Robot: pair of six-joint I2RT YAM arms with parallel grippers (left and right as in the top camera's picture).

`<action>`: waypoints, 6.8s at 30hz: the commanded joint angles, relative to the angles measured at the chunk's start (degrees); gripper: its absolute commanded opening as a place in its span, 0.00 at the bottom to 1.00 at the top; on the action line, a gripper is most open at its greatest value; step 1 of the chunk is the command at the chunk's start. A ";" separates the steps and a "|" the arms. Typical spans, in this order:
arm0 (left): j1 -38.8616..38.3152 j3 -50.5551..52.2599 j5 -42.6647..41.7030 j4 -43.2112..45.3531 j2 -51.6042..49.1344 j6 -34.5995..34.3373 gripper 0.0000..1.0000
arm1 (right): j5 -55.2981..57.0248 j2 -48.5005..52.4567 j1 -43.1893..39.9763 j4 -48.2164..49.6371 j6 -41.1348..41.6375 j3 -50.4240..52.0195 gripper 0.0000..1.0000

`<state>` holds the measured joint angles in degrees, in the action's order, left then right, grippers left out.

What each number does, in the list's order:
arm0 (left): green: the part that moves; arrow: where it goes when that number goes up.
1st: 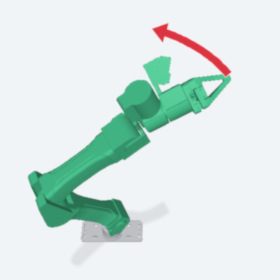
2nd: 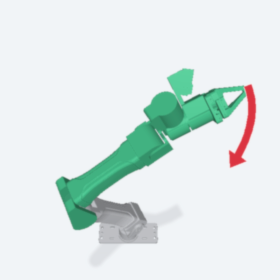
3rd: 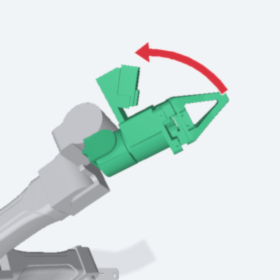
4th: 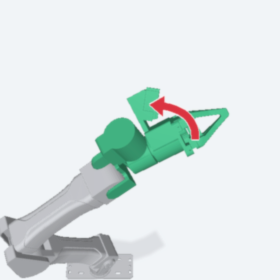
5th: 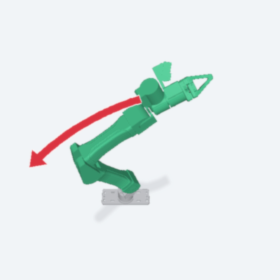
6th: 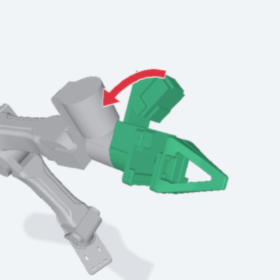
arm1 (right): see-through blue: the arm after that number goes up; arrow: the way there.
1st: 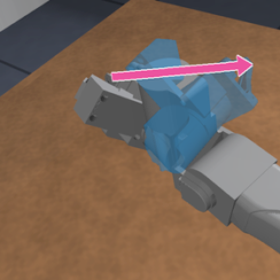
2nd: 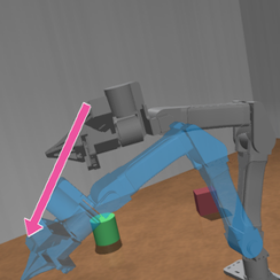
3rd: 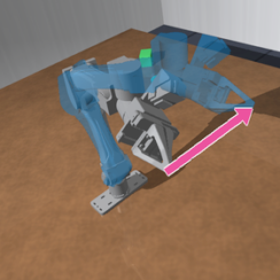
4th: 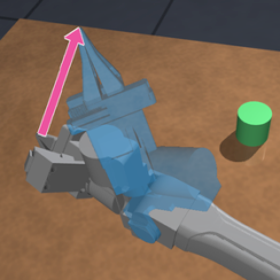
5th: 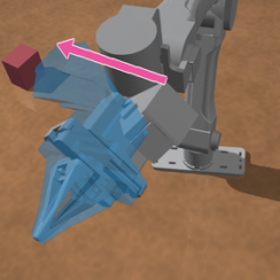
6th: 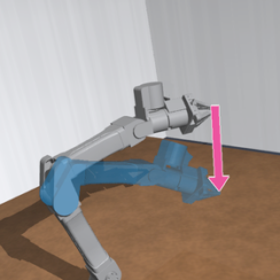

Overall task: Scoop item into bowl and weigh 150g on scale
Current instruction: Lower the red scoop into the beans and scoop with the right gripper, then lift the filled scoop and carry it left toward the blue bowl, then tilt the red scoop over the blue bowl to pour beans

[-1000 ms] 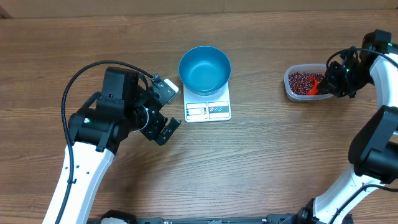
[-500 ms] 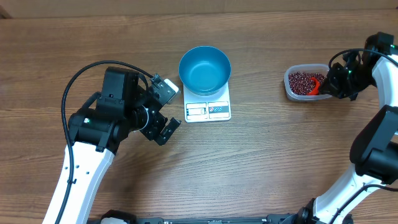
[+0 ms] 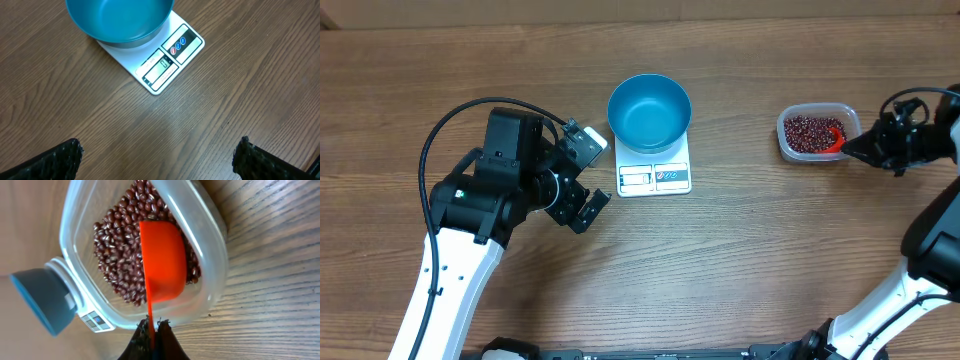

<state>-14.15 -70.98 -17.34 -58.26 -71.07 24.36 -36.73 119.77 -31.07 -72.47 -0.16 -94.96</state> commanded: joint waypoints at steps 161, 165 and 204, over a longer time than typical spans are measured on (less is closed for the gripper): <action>0.31 -1.51 -0.04 0.17 -0.17 0.04 1.00 | -23.65 0.46 37.59 22.01 -4.33 -0.07 0.04; 0.31 -1.51 -0.04 0.17 -0.17 0.04 1.00 | -21.35 0.37 37.88 21.73 -4.35 -1.73 0.04; 0.31 -1.51 -0.07 -0.02 -0.17 0.02 1.00 | 1.31 -5.18 44.68 16.83 -12.20 -7.96 0.04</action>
<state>-14.15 -70.98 -17.34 -58.33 -71.07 24.34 -43.03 118.30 11.68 -56.42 -10.90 -100.92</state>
